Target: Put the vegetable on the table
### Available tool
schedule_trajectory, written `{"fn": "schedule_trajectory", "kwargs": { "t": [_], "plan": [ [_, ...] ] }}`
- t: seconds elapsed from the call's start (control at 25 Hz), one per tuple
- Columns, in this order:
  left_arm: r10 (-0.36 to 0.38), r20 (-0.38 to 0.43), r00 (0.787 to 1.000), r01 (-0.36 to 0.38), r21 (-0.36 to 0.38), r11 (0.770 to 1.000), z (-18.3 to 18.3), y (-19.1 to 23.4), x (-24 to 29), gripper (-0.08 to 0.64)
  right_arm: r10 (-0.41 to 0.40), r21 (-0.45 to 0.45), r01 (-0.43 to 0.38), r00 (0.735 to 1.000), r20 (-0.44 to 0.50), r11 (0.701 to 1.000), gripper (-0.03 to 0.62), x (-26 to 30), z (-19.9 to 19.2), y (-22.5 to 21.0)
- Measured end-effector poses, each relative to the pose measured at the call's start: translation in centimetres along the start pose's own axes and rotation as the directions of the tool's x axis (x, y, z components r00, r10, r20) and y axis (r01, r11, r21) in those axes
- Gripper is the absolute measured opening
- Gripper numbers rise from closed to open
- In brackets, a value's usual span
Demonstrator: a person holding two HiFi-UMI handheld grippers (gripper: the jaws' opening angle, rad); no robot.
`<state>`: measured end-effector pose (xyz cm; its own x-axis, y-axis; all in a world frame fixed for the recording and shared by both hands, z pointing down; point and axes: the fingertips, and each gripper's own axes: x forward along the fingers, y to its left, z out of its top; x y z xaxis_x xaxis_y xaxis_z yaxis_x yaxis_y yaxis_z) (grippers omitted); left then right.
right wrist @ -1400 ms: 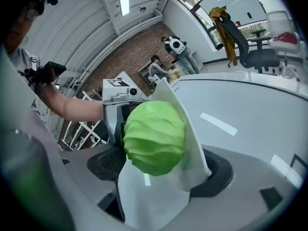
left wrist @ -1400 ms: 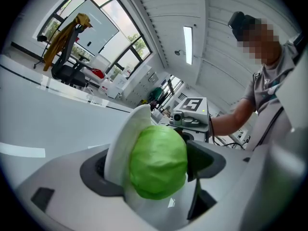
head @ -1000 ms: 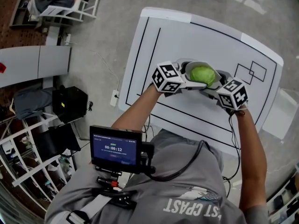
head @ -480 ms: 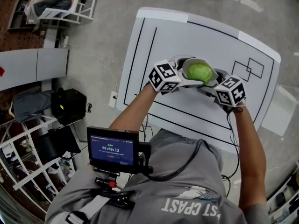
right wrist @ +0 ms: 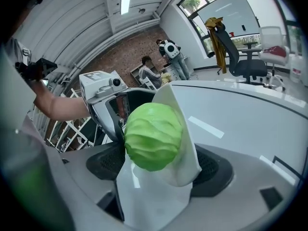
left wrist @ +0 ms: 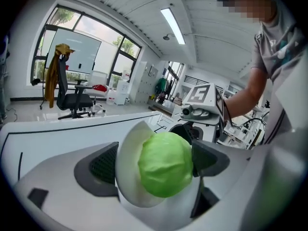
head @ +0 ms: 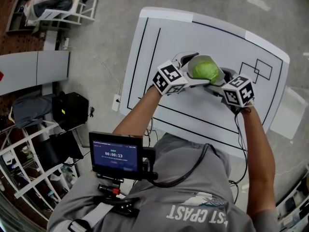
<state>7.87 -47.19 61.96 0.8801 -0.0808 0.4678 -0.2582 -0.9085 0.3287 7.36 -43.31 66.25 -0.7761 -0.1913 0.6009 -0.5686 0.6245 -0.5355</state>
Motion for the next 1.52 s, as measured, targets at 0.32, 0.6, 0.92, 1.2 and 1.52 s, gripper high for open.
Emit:
{"fn": "schedule_trajectory", "kwargs": {
  "t": [0.32, 0.6, 0.92, 1.2, 1.52],
  "plan": [
    [0.120, 0.084, 0.989, -0.110, -0.113, 0.987, 0.2, 3.2, -0.6, 0.465, -0.043, 0.032, 0.043, 0.999, 0.028, 0.999, 0.394, -0.1, 0.5, -1.6],
    [0.145, 0.093, 0.985, -0.125, -0.193, 0.973, -1.5, 3.7, -0.4, 0.465, -0.111, 0.019, 0.111, 0.993, 0.043, 0.994, 0.402, 0.3, 0.2, -2.6],
    [0.173, 0.060, 0.983, -0.161, -0.168, 0.973, -2.7, 4.0, -0.2, 0.465, -0.215, -0.015, 0.216, 0.975, 0.059, 0.976, 0.416, 0.0, 0.2, -4.4],
    [0.189, 0.142, 0.972, -0.173, -0.120, 0.978, 0.1, 3.2, -2.6, 0.465, -0.259, -0.003, 0.263, 0.952, 0.164, 0.965, 0.414, -1.3, 1.8, -3.6],
    [0.157, 0.295, 0.943, -0.161, -0.012, 0.987, 6.2, -2.3, -8.2, 0.459, -0.299, -0.010, 0.324, 0.885, 0.357, 0.946, 0.105, -6.7, 4.7, 2.9]
  ]
}}
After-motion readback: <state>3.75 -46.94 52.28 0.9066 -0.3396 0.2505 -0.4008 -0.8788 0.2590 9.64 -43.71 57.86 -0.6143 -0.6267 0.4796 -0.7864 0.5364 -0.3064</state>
